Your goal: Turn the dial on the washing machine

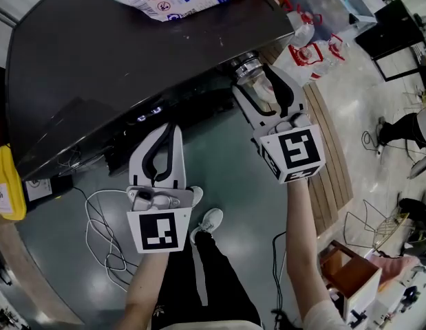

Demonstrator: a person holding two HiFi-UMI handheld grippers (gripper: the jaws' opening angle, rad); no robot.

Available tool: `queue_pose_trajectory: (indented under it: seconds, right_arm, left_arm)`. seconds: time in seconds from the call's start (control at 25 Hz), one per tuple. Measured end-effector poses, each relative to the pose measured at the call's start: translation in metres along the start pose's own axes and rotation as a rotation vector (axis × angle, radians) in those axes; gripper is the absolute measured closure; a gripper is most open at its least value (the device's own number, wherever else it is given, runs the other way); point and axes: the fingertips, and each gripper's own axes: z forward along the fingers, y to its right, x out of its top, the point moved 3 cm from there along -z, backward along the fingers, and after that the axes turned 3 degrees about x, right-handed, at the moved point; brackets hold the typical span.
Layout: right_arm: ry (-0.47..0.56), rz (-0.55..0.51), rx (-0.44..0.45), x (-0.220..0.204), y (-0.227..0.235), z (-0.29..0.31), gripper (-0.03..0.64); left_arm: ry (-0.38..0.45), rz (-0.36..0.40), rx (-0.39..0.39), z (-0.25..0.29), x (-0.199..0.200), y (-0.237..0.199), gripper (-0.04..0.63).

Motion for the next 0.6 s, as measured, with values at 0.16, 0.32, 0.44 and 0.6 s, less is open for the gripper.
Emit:
queue_pose_trajectory:
  seconds: [0.16, 0.32, 0.44, 0.6]
  right_arm:
    - [0.003, -0.014, 0.001, 0.0001, -0.0005, 0.0004, 0.341]
    - [0.008, -0.023, -0.001, 0.0005, -0.0006, 0.0006, 0.341]
    - [0.008, -0.026, -0.004, -0.0001, -0.0007, 0.0008, 0.342]
    - [0.022, 0.024, -0.001, -0.0009, -0.0004, 0.0009, 0.342]
  left_arm:
    - [-0.006, -0.003, 0.002, 0.0012, -0.0029, -0.0011, 0.595]
    - [-0.011, -0.004, 0.001, 0.0031, -0.0054, -0.0017, 0.595]
    - [-0.012, -0.002, -0.003, 0.0047, -0.0063, -0.0017, 0.595]
    - [-0.011, -0.008, -0.002, 0.0054, -0.0077, -0.0024, 0.595]
